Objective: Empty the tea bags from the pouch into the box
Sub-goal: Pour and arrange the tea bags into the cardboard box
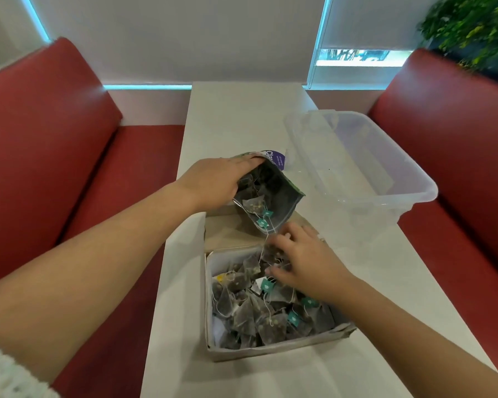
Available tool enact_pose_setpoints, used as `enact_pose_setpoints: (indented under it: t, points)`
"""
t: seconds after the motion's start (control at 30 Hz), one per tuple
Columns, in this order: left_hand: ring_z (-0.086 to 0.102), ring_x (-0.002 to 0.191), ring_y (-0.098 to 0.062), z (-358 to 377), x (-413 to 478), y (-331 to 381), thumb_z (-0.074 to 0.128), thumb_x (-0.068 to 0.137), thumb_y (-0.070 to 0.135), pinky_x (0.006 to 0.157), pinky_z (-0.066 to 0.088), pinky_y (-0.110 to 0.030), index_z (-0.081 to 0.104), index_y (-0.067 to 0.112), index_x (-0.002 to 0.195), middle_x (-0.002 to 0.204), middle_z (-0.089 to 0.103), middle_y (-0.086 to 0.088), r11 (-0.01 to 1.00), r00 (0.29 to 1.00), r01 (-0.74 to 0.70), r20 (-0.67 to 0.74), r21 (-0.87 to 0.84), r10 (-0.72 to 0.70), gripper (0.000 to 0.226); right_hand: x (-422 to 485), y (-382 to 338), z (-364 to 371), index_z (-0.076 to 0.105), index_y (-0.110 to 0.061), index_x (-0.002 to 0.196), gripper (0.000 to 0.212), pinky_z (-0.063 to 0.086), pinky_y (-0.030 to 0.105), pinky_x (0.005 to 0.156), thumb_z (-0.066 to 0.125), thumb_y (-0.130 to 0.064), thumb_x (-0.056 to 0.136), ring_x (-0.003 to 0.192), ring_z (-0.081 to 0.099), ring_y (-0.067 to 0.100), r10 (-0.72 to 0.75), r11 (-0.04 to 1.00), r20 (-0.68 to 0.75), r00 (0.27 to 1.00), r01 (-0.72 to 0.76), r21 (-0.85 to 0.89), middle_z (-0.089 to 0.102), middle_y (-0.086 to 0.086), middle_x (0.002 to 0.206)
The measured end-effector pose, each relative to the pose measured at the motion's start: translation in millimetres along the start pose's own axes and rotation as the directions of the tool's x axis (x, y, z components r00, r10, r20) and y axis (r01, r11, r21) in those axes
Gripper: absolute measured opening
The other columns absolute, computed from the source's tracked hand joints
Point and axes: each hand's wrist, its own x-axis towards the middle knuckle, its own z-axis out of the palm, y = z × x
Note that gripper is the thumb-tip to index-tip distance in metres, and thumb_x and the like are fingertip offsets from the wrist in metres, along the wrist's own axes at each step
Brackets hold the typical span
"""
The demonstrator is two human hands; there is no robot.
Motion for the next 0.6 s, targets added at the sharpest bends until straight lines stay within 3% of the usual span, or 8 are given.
enact_pose_setpoints:
  t: [0.2, 0.3, 0.4, 0.5, 0.6]
  points:
    - [0.057, 0.115, -0.028, 1.2, 0.9, 0.9, 0.044, 0.086, 0.004, 0.078, 0.050, -0.036, 0.022, 0.029, 0.148, 0.154, 0.031, 0.006, 1.000, 1.000, -0.004, 0.011, -0.002, 0.004, 0.070, -2.7, -9.7, 29.6, 0.066, -0.015, 0.107, 0.021, 0.047, 0.039, 0.092, 0.058, -0.015, 0.088, 0.105, 0.051, 0.023, -0.098, 0.985, 0.123, 0.988, 0.079, 0.152, 0.053, 0.005, 0.111]
    - [0.056, 0.117, -0.029, 0.6, 1.4, 1.5, 0.044, 0.087, 0.004, 0.082, 0.049, -0.038, 0.023, 0.028, 0.148, 0.154, 0.032, 0.004, 1.000, 1.000, 0.011, 0.013, -0.023, -0.010, 0.069, -8.5, -15.6, 23.4, 0.062, -0.016, 0.123, 0.033, 0.046, 0.040, 0.095, 0.054, -0.014, 0.091, 0.110, 0.050, 0.025, -0.196, 0.974, 0.231, 0.953, 0.162, 0.156, 0.052, 0.008, 0.120]
    - [0.056, 0.116, -0.027, -1.1, 0.2, 2.8, 0.043, 0.087, 0.004, 0.079, 0.048, -0.035, 0.024, 0.029, 0.148, 0.152, 0.036, 0.004, 0.999, 1.000, 0.013, 0.019, -0.045, -0.012, 0.068, -12.5, -14.0, 1.5, 0.052, -0.029, 0.133, 0.040, 0.041, 0.039, 0.102, 0.047, -0.025, 0.094, 0.120, 0.044, 0.021, -0.217, 0.976, 0.337, 0.916, 0.199, 0.089, 0.051, -0.001, 0.136]
    - [0.057, 0.112, -0.027, -5.7, -1.1, 0.7, 0.042, 0.088, 0.004, 0.075, 0.046, -0.032, 0.025, 0.030, 0.147, 0.149, 0.041, 0.004, 0.996, 1.000, 0.017, 0.021, -0.084, -0.015, 0.066, -5.7, -14.7, -27.3, 0.065, -0.032, 0.117, 0.033, 0.046, 0.033, 0.087, 0.042, -0.033, 0.092, 0.099, 0.048, 0.016, -0.212, 0.977, 0.100, 0.972, 0.211, 0.028, 0.063, -0.008, 0.118]
    - [0.058, 0.109, -0.025, -12.9, -1.1, 0.1, 0.042, 0.090, 0.008, 0.073, 0.040, -0.028, 0.028, 0.031, 0.146, 0.141, 0.051, 0.001, 0.992, 1.000, 0.025, 0.018, -0.127, -0.023, 0.062, 25.1, -15.8, -38.7, 0.065, -0.022, 0.116, 0.030, 0.044, 0.031, 0.088, 0.046, -0.021, 0.093, 0.100, 0.049, 0.019, -0.056, 0.982, -0.162, 0.985, 0.084, 0.170, 0.062, -0.002, 0.114]
